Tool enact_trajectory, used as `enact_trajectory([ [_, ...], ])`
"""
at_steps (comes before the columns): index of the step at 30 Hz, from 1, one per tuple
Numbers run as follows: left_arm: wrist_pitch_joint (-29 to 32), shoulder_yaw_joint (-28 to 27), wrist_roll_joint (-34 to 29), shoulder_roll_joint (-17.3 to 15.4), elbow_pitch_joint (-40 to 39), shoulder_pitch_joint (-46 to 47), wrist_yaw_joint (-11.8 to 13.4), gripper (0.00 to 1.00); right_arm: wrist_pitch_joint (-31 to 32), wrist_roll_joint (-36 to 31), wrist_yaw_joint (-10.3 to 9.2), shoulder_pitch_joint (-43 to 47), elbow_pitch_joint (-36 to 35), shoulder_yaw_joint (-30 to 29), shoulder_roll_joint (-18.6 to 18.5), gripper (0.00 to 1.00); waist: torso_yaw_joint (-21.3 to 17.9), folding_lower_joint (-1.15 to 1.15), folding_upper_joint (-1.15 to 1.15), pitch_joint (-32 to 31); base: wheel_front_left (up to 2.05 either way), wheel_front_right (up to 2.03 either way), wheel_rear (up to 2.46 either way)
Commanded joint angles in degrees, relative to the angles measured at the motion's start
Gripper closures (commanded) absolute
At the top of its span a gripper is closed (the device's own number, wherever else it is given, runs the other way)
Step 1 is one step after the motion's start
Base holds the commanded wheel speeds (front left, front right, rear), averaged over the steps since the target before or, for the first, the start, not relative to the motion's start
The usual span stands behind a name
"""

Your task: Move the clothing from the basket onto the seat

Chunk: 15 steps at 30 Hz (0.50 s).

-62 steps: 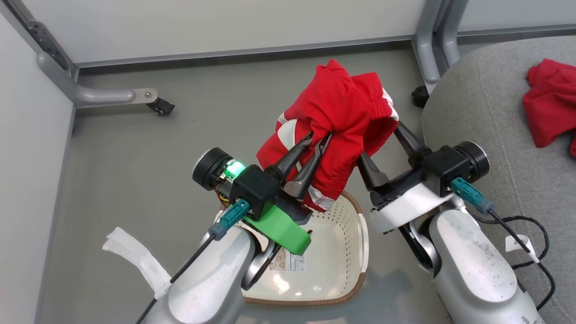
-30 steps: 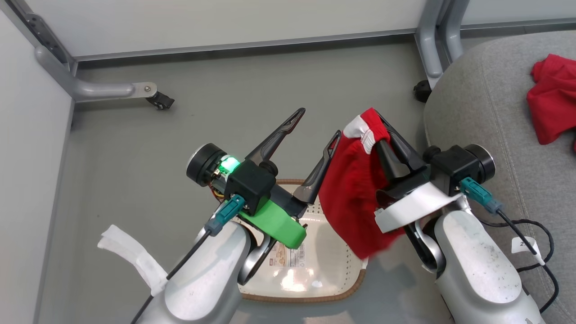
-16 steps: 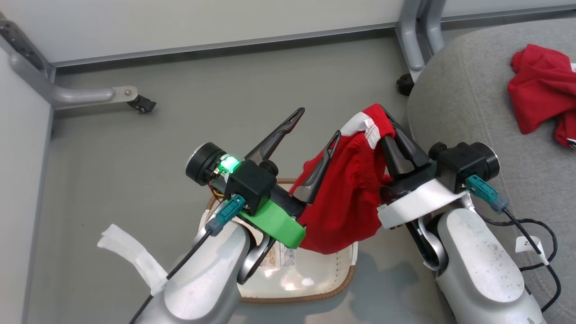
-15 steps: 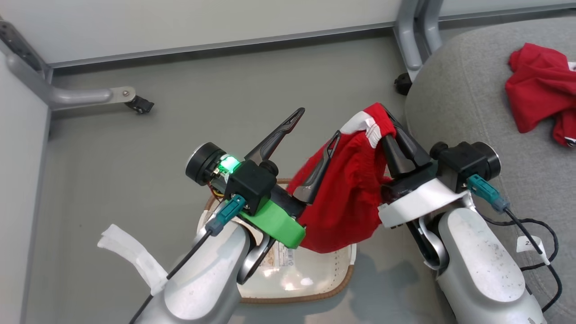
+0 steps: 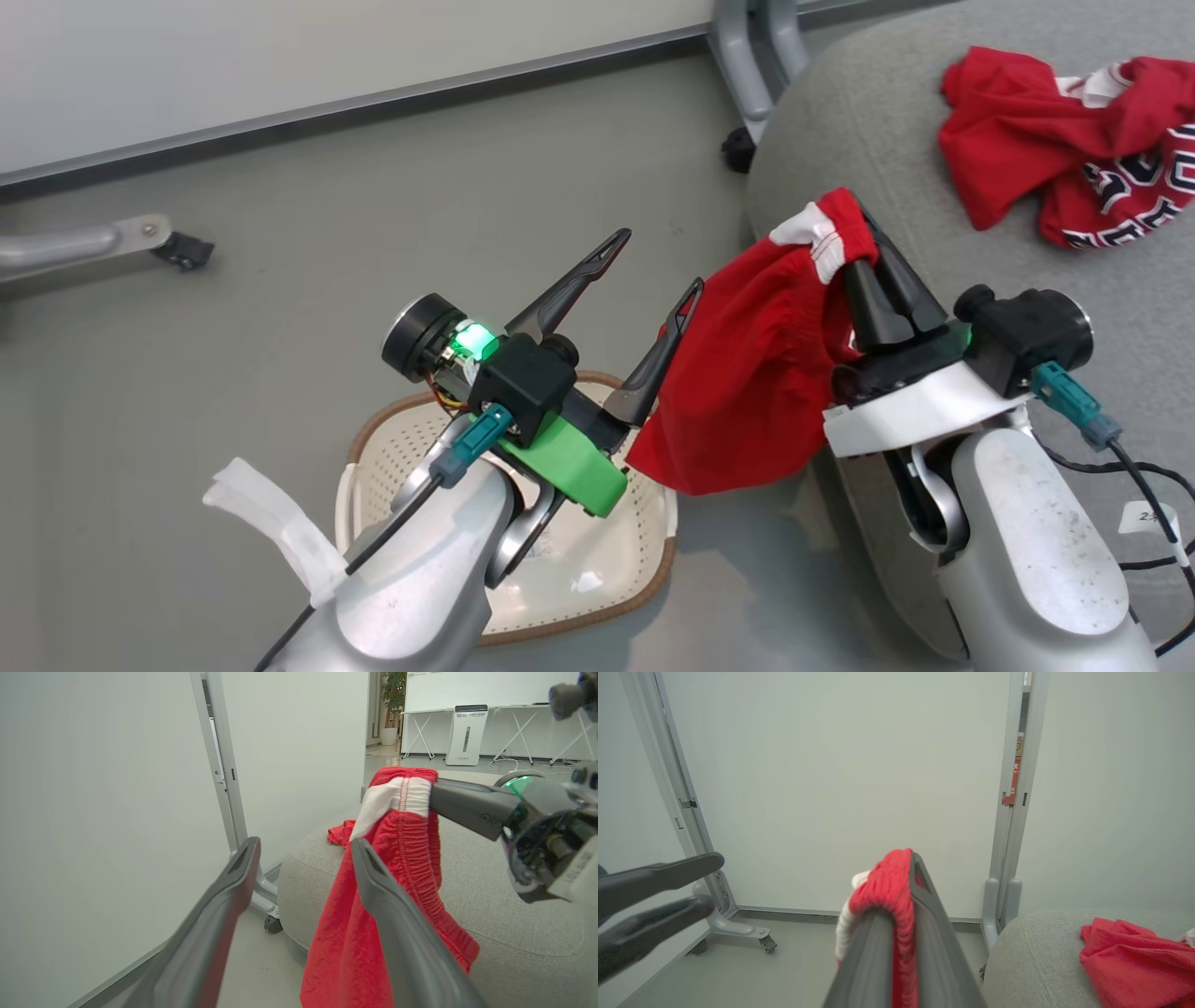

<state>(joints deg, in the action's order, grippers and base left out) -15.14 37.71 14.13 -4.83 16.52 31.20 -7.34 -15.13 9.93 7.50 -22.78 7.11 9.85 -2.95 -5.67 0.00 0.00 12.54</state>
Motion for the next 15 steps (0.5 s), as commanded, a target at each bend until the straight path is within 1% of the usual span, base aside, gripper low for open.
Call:
enact_trajectory([
  [1,-0.01,0.26,-0.07,-0.48,0.14,0.91,-0.21,0.0,-0.01,-0.42,-0.03,0.8,-0.54,-0.61,-0.05,1.0,-3.02,0.0,0.0,0.71,0.0,0.0,0.0],
  [8,-0.01,1.89,0.17,-1.17,1.13,1.62,-0.22,0.0,-0.01,-0.59,-0.03,1.93,-1.72,-3.59,-0.01,1.0,-7.53,0.0,0.0,1.91,0.0,0.0,0.0],
  [15,-0.01,4.43,0.56,-1.8,2.06,2.32,-0.22,0.0,-0.01,-0.54,-0.03,3.25,-2.25,-6.68,-0.01,1.0,-10.82,0.0,0.0,2.53,0.0,0.0,0.0],
])
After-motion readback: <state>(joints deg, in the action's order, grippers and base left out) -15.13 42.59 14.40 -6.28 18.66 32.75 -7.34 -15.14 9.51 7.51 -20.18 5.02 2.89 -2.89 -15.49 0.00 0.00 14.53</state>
